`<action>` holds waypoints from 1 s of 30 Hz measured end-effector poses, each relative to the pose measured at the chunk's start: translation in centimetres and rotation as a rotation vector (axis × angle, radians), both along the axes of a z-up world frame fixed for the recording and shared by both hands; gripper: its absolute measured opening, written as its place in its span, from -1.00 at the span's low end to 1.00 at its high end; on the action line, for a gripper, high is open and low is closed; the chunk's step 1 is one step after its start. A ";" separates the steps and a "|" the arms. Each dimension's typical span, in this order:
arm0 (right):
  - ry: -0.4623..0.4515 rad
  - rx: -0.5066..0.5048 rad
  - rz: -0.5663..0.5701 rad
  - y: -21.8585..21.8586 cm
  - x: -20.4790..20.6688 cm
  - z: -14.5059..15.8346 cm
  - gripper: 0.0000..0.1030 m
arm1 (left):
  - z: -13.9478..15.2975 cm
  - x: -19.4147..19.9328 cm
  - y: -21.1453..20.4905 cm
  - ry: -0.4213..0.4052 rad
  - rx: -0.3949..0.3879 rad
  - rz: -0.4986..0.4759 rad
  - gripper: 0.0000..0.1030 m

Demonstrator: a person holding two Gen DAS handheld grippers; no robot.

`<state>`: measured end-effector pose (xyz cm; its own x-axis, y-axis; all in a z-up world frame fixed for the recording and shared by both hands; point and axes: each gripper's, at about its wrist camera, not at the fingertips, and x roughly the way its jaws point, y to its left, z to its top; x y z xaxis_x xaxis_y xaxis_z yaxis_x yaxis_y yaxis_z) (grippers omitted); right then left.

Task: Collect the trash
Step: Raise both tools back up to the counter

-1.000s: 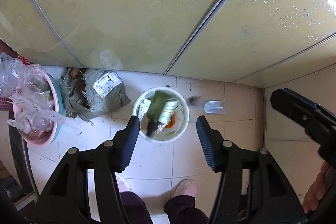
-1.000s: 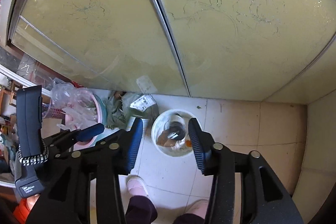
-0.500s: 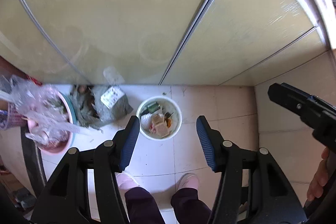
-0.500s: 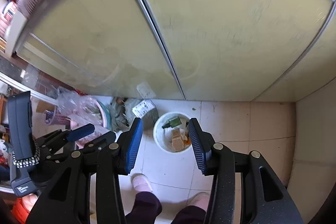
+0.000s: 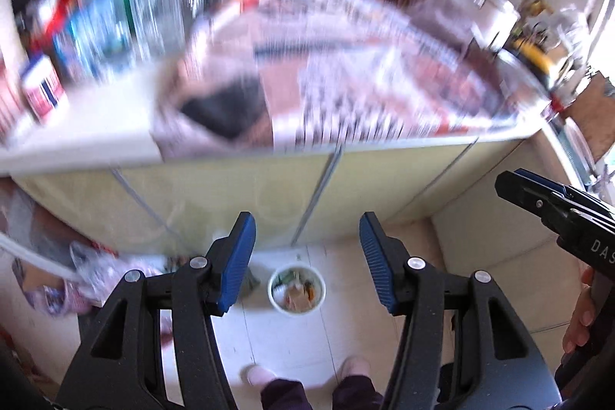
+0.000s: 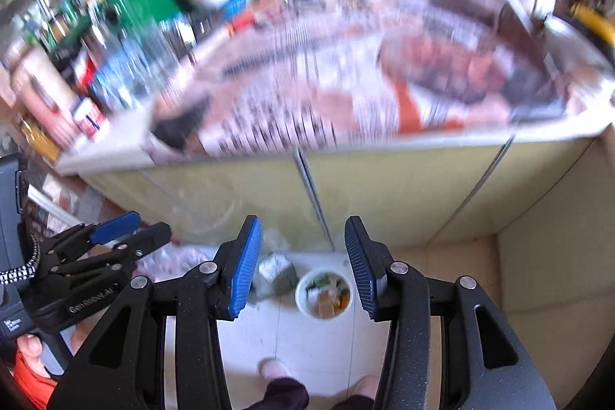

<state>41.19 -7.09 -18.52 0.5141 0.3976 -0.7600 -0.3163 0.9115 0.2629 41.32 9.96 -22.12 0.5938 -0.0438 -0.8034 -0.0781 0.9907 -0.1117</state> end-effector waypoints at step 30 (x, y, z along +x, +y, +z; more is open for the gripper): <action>-0.380 0.053 -0.103 1.2 12.4 12.8 0.28 | 14.2 15.6 2.9 -0.323 0.108 0.023 0.81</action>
<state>53.57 -5.91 -5.76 0.7941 0.3623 -0.4880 -0.3073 0.9320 0.1920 56.95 12.83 -7.94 0.8181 0.0480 -0.5731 -0.0785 0.9965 -0.0286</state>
